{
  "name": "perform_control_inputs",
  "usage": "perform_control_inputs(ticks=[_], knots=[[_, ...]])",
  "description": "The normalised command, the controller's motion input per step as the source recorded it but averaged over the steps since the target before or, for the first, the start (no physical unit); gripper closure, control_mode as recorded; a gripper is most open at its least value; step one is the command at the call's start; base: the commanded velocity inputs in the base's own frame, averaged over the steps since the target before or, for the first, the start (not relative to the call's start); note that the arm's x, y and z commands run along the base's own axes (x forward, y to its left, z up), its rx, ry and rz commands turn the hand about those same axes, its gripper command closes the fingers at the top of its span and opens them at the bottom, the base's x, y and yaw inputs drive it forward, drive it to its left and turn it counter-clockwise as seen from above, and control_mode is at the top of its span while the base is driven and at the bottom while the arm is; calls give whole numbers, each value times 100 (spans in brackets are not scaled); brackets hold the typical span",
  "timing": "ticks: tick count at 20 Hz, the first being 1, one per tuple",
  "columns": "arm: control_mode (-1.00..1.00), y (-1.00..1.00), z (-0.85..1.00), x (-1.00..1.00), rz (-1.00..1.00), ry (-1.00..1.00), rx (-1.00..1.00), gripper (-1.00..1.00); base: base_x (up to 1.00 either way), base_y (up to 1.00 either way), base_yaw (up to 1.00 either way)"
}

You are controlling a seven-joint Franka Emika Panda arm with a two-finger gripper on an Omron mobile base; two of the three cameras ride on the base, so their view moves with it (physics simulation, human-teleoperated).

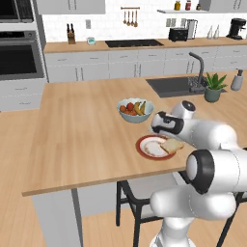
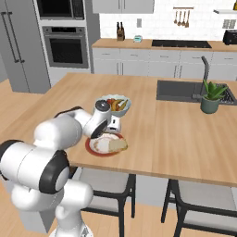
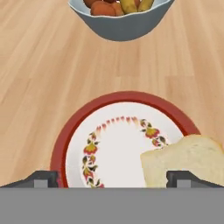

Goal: Start the toaster. Once the lever pops up, take the bread to the plate on the dining counter.

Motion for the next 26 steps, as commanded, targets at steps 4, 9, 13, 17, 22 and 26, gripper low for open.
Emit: perform_control_inputs(ticks=[4, 9, 13, 17, 22, 26], knots=[[-100, 24, 1, -37, 0, 0, -1, -100, 0, 0, 0], [-100, 42, 52, -12, -1, 1, -3, -100, 0, 0, 0], [-100, 44, 94, -19, -4, 8, -7, -100, 0, 0, 0], [-100, 12, 95, -44, -5, 14, -3, -100, 0, 0, 0], [-100, -33, 71, -81, -3, 12, 0, -100, 0, 0, 0], [-100, -46, 54, -100, 0, 2, 0, -100, 0, 0, 0]])
